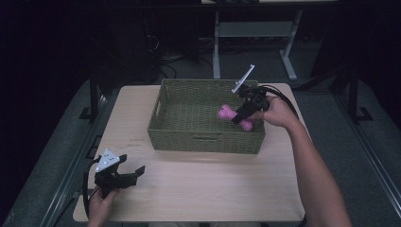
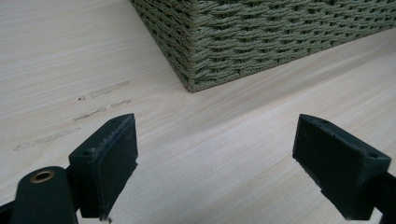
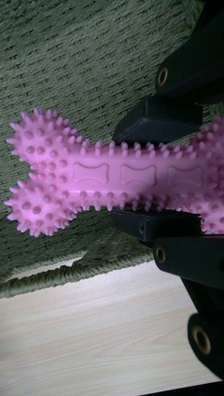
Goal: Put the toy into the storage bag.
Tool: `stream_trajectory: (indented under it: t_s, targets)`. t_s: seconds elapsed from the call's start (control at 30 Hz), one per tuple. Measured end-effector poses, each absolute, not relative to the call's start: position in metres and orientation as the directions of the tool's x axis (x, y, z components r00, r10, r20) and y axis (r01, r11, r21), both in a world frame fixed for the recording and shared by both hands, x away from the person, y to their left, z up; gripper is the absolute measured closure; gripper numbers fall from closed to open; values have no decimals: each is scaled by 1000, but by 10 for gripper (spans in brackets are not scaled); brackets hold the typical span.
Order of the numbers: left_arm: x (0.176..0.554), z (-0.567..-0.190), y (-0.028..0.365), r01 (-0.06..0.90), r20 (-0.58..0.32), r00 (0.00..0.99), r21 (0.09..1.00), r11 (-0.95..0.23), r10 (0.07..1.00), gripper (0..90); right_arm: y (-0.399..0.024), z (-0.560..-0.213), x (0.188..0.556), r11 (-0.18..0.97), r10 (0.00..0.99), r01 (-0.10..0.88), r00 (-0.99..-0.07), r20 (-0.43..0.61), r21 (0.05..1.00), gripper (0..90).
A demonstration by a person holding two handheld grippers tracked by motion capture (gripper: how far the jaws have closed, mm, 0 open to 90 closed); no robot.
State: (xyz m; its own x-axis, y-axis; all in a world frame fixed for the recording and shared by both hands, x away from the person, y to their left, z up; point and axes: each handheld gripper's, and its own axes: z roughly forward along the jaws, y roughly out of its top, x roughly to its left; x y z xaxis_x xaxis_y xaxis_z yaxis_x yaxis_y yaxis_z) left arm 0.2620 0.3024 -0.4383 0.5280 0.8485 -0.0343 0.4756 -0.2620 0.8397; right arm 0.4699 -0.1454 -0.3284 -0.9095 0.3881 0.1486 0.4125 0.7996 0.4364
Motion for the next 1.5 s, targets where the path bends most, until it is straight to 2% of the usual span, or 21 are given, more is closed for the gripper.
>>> stream_trajectory:
  t_s: [1.5]
  targets:
    - [265, -439, 300, 478, -38, 533, 838, -263, 845, 134, -126, -372, 480, 829, 397, 440, -898, 191, 346, 573]
